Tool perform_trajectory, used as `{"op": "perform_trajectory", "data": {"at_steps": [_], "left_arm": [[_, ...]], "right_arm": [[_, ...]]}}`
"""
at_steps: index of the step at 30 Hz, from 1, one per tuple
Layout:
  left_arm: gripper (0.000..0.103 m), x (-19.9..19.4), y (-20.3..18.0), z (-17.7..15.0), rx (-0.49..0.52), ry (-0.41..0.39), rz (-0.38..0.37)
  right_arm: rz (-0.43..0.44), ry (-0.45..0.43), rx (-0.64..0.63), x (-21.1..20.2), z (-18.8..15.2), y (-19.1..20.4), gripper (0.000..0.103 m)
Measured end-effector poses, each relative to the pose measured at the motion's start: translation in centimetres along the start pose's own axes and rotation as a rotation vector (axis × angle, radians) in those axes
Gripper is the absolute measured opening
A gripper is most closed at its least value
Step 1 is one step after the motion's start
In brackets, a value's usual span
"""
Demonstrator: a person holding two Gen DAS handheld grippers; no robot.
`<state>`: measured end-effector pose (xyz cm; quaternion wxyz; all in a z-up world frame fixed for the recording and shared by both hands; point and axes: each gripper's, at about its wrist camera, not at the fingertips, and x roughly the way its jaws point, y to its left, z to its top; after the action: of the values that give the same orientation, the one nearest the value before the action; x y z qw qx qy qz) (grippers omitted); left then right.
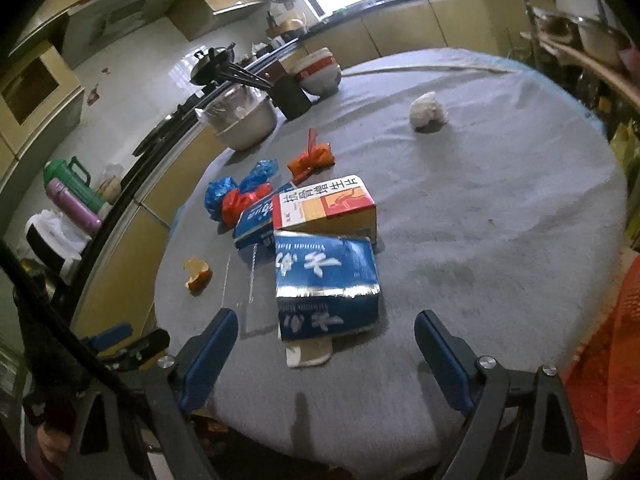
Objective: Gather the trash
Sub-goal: 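Move the right tool toward the blue-white carton on the table, then grasp the blue-white carton with the right tool while the left tool grasps the clear tray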
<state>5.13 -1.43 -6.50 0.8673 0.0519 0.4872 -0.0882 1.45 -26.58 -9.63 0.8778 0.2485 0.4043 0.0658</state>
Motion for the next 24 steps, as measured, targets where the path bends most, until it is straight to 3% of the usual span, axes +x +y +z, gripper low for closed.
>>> {"op": "perform_trajectory", "data": {"at_steps": [11, 14, 24], "left_arm": [[0.103, 2.3, -0.8, 2.0, -0.024, 0.073, -0.099], [0.103, 2.9, -1.4, 2.3, -0.022, 0.091, -0.113], [0.103, 4.6, -3.3, 3.9, -0.028, 0.138, -0.159]], "right_arm": [[-0.037, 0.073, 0.063, 4.7, 1.8, -0.8, 0.092], [0.011, 0.090, 0.073, 5.4, 1.7, -1.0, 0.073], [0.039, 0.018, 0.076, 2.3, 0.9, -2.7, 0.072]]}}
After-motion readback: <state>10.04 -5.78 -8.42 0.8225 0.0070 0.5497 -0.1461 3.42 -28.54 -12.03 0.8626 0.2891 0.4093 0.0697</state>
